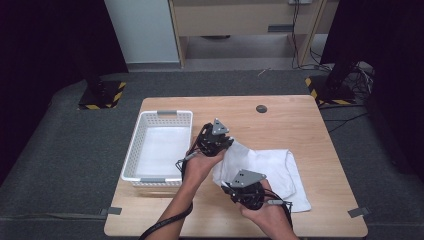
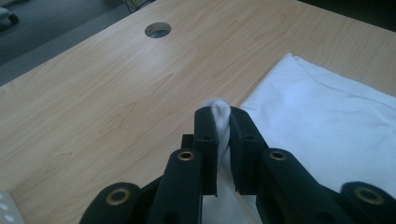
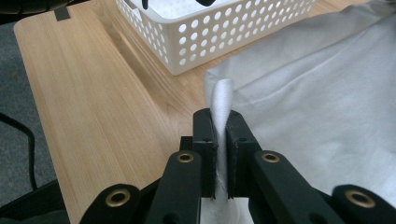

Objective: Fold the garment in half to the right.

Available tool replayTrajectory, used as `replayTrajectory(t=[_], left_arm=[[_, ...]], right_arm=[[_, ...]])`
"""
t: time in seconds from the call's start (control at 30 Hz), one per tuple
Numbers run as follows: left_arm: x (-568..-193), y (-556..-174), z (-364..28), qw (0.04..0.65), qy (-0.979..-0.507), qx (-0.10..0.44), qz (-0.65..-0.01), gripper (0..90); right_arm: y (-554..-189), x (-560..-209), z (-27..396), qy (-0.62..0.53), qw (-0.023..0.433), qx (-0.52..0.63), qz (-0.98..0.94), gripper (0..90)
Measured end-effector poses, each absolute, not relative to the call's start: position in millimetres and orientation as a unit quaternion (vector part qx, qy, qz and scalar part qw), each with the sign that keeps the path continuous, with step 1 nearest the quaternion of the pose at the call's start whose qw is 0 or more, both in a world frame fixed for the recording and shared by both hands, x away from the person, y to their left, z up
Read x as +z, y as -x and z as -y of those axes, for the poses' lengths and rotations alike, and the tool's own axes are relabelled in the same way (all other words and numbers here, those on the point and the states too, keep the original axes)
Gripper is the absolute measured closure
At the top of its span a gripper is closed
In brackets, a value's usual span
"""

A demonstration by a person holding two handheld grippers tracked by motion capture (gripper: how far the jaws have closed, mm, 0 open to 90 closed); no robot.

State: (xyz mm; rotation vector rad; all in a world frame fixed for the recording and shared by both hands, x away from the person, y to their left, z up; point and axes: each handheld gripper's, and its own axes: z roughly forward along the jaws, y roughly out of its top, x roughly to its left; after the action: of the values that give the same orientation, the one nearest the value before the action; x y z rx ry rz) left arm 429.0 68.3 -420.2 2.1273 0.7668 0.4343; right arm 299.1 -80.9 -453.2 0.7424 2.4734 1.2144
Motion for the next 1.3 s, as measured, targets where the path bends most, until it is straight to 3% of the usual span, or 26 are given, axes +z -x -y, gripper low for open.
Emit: replayTrajectory(t=[0.73,1.3], left_arm=[[-414,-427,-96,0.403,-0.84,0.174,-0.318,83.6],[-410,-439,-49,0.403,-0.846,0.159,-0.31,83.6]], right_arm=[[-298,-446,58,-0.252,0.134,0.439,-0.852,84.9],[-299,-437,111,-0.289,0.138,0.46,-0.828,85.0]])
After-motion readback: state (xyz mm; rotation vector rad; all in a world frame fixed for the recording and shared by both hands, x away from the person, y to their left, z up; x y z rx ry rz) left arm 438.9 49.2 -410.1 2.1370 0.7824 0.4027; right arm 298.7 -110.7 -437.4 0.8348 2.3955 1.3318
